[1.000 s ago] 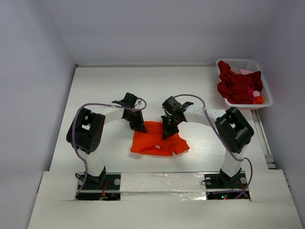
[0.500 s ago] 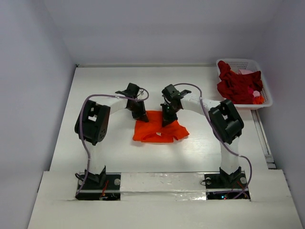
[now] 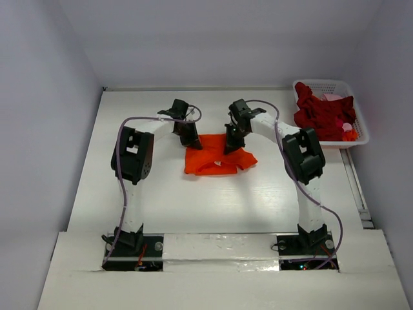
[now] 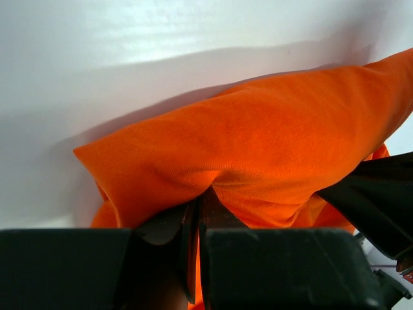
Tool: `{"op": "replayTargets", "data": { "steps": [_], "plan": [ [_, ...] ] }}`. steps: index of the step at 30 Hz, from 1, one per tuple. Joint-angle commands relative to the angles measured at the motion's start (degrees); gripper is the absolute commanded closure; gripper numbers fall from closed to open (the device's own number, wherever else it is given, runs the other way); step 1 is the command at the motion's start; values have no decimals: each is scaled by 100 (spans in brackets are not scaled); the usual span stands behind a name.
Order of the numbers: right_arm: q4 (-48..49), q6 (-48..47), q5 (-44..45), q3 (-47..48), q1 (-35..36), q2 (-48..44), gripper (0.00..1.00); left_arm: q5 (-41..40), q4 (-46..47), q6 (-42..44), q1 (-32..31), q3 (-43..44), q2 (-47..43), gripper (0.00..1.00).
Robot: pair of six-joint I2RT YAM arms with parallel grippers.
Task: Fold and stack the t-shirts
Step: Smooth out wrinkles on the folded tshirt
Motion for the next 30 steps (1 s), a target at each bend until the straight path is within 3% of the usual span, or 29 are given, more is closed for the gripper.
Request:
{"op": "replayTargets", "data": {
  "steps": [1, 10, 19, 30],
  "plan": [
    [-227, -184, 275, 466, -85, 180, 100, -433, -251, 261, 227, 262, 272, 100],
    [-657, -281, 267, 1643, -331, 672, 100, -398, -479, 314, 342, 1192, 807, 100],
    [-693, -351, 205, 2022, -384, 1015, 100, -337, -681, 314, 342, 2134, 1317, 100],
    [-895, -404, 153, 2611, -499, 1279, 100, -266, -523, 208, 342, 1722, 1081, 100]
  ]
}}
